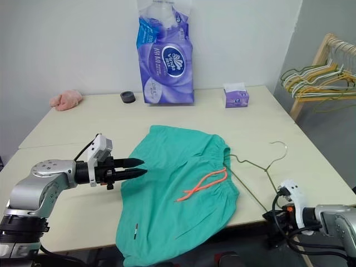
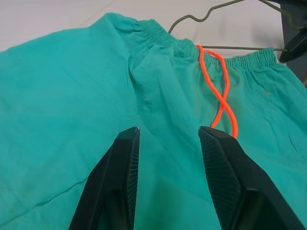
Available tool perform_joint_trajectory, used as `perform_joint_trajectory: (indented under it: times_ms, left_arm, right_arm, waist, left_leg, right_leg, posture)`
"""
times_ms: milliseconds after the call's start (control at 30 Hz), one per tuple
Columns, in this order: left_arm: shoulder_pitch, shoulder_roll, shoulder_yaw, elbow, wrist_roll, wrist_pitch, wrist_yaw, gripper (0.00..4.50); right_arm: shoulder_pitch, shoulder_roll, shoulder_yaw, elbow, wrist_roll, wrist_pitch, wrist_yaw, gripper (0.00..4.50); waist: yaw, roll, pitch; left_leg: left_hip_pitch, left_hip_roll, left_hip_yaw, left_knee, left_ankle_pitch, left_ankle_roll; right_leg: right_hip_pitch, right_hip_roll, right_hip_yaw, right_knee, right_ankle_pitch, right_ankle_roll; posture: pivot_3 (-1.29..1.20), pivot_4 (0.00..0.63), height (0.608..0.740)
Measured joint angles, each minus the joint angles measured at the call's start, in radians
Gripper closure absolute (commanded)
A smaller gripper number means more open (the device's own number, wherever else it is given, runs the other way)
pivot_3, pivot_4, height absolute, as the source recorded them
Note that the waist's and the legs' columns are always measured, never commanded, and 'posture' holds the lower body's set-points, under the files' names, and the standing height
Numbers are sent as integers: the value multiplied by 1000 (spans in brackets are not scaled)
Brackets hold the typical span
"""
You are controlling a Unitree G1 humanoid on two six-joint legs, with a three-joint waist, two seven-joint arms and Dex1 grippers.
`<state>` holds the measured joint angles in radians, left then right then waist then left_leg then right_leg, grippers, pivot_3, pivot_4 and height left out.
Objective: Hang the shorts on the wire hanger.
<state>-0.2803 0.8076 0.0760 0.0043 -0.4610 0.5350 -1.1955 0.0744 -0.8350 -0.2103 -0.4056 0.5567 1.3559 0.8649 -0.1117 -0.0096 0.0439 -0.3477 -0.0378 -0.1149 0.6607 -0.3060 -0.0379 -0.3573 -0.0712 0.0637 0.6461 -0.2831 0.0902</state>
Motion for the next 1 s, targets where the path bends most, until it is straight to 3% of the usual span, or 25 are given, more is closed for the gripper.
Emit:
perform_joint_trajectory:
  times_ms: [633,1000]
  left_arm:
    - [11,-2,11,-1,0,-3,54,2452]
    - [15,-22,12,-20,-7,-4,83,2452]
  right_arm:
    - [-452,14,339,396,14,-4,38,4500]
    - [-615,231,344,585,7,5,-49,4500]
  waist:
    - [-2,0,0]
    - [-2,0,0]
  left_leg:
    - [0,0,-1,0,0,0]
    - [-2,-1,-2,0,0,0]
  right_leg:
    - [-1,0,0,0,0,0]
    - [-7,0,1,2,0,-1]
  posture:
    - [-125,0,740]
    - [-116,0,740]
